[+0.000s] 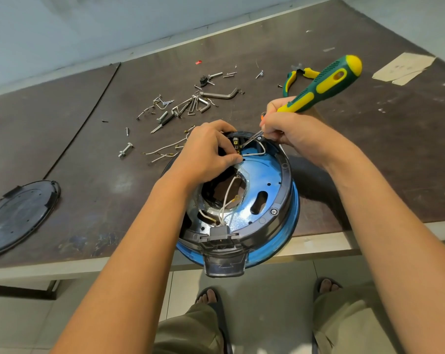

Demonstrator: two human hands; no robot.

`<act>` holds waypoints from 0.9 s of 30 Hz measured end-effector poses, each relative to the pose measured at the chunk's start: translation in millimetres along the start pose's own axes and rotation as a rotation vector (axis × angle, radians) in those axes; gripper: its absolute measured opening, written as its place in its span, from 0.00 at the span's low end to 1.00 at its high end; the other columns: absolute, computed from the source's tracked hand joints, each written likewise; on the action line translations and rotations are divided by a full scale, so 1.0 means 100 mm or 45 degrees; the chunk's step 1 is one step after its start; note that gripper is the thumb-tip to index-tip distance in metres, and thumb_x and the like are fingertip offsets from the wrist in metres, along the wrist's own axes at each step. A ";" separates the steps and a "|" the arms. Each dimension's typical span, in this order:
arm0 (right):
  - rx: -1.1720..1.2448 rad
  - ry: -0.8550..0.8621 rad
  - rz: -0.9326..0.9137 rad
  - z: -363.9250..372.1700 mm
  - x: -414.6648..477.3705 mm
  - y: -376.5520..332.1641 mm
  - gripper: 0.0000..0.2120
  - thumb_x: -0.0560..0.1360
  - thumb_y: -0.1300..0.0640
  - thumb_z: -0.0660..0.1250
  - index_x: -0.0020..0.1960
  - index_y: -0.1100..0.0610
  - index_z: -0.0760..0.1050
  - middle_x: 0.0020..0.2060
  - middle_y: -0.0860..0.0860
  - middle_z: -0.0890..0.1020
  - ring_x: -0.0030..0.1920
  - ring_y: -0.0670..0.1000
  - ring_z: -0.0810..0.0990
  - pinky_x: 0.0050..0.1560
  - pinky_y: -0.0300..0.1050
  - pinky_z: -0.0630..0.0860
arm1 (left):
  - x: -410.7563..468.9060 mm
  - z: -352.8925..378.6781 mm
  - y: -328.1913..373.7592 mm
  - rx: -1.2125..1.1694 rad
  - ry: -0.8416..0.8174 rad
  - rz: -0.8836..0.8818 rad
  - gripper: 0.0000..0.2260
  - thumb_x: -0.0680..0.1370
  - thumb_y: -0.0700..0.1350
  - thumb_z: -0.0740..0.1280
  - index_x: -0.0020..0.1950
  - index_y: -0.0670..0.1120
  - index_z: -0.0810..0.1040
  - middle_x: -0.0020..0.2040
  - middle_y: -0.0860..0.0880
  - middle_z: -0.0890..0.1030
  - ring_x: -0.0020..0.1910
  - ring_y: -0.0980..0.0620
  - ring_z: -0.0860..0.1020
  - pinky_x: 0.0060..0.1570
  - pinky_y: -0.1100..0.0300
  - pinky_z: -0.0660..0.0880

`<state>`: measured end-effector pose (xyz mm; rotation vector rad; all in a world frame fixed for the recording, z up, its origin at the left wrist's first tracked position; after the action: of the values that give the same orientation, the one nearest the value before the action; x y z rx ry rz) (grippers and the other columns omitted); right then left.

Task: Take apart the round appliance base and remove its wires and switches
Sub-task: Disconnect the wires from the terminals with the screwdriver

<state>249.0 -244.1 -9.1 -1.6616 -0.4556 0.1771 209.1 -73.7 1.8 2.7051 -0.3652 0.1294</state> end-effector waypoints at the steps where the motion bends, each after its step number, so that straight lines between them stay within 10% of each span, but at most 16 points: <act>1: -0.008 -0.009 -0.016 -0.01 -0.01 0.00 0.12 0.67 0.63 0.65 0.28 0.52 0.68 0.30 0.52 0.70 0.36 0.50 0.71 0.41 0.48 0.70 | 0.00 0.00 0.00 -0.004 -0.001 -0.007 0.01 0.73 0.47 0.76 0.42 0.51 0.87 0.62 0.53 0.78 0.59 0.50 0.74 0.60 0.47 0.73; 27: -0.025 0.039 -0.007 0.00 0.04 0.02 0.13 0.65 0.61 0.66 0.25 0.51 0.69 0.27 0.50 0.71 0.36 0.52 0.74 0.41 0.47 0.74 | 0.01 0.01 -0.02 -0.019 -0.032 -0.023 0.01 0.73 0.47 0.76 0.41 0.51 0.87 0.60 0.56 0.76 0.59 0.53 0.74 0.59 0.50 0.74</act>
<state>253.2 -243.1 -10.3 -1.6799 -0.4401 0.1429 210.3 -72.7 0.1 2.6970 -0.3476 0.0873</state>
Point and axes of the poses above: each hand's wrist, its own x-axis towards the middle knuckle, its own z-axis out of the palm, y = z × x, the point moved 5 cm from there along x, towards the middle knuckle
